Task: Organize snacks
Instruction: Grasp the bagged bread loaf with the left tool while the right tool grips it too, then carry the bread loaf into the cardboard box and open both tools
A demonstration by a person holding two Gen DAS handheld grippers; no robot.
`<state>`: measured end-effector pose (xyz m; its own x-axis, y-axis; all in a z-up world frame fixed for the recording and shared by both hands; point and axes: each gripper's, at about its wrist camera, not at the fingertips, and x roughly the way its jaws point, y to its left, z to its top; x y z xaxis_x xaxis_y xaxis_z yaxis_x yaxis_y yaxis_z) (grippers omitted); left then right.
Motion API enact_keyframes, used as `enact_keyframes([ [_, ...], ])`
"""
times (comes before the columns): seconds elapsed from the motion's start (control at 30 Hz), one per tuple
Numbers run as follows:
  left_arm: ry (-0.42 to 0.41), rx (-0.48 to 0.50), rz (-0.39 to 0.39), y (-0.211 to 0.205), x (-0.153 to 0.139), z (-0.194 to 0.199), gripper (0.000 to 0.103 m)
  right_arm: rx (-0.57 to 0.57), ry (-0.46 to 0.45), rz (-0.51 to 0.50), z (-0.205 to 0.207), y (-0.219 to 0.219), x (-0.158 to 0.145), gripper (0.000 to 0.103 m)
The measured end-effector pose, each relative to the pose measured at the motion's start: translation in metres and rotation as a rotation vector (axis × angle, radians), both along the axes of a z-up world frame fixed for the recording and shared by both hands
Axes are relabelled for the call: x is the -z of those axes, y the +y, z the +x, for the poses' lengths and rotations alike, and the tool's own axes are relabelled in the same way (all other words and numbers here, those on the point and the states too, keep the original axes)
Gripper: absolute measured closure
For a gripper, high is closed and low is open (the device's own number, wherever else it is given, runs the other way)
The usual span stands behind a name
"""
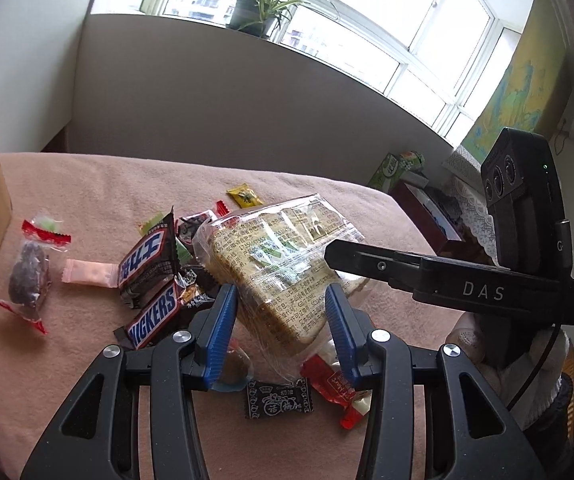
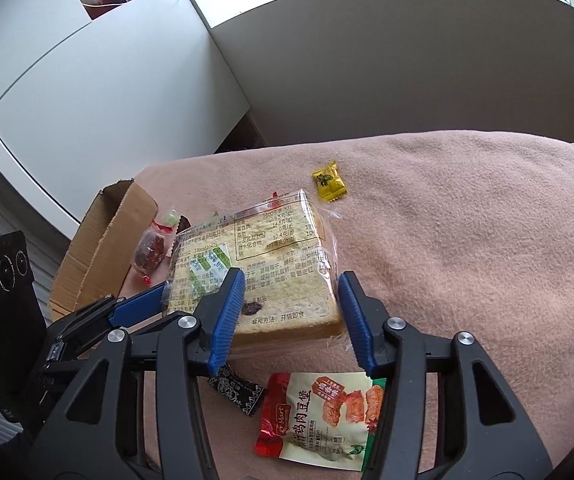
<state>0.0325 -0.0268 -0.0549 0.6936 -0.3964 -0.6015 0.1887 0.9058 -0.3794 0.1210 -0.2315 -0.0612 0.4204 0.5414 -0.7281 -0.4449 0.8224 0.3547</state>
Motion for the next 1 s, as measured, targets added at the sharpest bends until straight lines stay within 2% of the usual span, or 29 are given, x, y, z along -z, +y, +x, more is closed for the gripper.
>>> enact_keyframes([
  [0.47, -0.11, -0.089, -0.013, 0.042, -0.03, -0.025, 0.06, -0.065, -0.07, 0.028, -0.011, 0.054, -0.037, 0.052],
  [1.0, -0.168, -0.287, 0.005, 0.138, -0.032, -0.073, 0.06, -0.238, -0.078, 0.041, -0.035, 0.181, -0.044, 0.052],
])
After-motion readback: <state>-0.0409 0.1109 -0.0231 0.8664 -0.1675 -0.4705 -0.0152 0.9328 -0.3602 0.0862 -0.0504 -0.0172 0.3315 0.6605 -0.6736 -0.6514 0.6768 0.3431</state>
